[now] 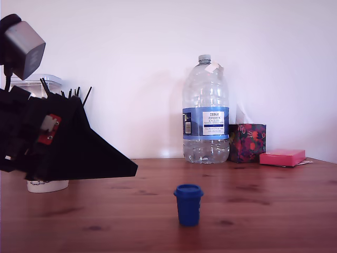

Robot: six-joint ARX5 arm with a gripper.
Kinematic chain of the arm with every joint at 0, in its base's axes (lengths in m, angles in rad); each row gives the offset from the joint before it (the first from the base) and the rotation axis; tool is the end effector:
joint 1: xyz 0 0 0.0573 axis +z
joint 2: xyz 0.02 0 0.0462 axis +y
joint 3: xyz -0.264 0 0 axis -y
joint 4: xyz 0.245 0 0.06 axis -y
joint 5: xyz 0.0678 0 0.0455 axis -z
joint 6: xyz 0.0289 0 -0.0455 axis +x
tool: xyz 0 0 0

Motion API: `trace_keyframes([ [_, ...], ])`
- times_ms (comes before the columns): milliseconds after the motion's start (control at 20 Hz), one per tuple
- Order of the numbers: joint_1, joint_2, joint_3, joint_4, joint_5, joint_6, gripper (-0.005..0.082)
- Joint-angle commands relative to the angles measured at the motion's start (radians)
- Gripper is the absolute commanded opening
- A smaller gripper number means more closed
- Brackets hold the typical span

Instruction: Pick up the coffee capsules from the table one by one and drop them inside the nearest coffee cup

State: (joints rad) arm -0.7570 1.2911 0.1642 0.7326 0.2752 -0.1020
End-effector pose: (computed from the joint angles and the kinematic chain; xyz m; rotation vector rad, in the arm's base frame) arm 0.1362 -0.1395 0.1250 0.0067 0.4514 -0.9961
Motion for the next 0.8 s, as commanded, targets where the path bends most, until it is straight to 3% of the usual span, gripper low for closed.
trace_keyframes([
  [0,-0.018,0.01,0.001,0.009,-0.008,0.005,0.0712],
  [200,-0.053,0.095,0.031,0.036,-0.046,0.005,0.0712],
  [750,-0.058,0.371,0.243,0.031,-0.074,0.005,0.0711],
])
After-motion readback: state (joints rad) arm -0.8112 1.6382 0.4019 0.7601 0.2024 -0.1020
